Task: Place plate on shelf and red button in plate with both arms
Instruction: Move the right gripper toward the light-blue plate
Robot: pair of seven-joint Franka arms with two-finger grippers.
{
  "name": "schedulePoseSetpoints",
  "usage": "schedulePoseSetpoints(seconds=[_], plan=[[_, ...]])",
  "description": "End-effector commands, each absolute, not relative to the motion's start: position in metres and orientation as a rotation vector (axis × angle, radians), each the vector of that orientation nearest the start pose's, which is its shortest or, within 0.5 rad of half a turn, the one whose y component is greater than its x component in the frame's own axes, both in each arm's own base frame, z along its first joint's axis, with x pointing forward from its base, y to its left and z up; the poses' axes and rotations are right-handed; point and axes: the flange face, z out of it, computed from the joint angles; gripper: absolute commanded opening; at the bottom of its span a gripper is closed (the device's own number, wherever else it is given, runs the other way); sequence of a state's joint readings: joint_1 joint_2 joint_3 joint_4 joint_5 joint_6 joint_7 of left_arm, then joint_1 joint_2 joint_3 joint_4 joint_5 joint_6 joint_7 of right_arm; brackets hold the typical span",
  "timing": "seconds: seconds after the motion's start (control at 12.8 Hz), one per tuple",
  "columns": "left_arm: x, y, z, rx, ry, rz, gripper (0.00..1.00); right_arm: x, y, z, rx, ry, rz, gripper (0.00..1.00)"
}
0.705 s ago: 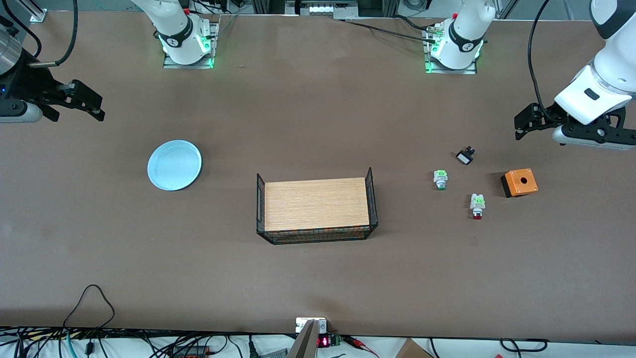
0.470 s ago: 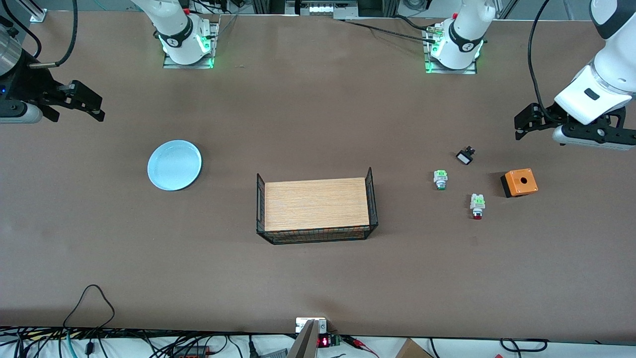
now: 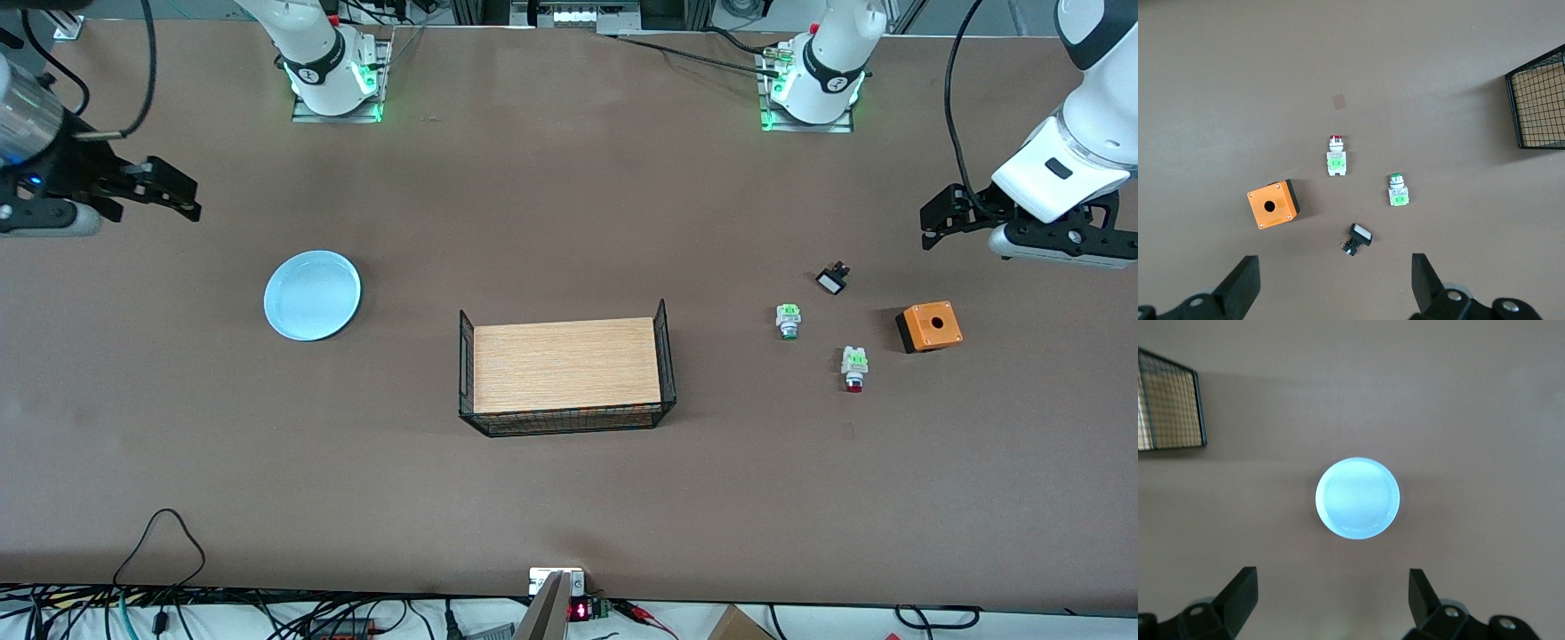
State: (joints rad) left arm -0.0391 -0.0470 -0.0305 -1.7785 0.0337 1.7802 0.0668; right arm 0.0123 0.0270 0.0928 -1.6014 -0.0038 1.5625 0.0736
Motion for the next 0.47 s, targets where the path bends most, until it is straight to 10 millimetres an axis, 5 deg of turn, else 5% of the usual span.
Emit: schedulePoseSetpoints(seconds=[0.0, 0.39], plan=[[0.554, -0.035, 0.576, -3.102, 0.239, -0.066, 1.0, 0.56, 0.093, 0.543, -3.155, -0.167, 0.19, 1.0], [0.553, -0.035, 0.576, -3.102, 0.239, -0.064, 1.0, 0.56, 0.101, 0.416, -3.151, -0.196, 0.21, 1.0]])
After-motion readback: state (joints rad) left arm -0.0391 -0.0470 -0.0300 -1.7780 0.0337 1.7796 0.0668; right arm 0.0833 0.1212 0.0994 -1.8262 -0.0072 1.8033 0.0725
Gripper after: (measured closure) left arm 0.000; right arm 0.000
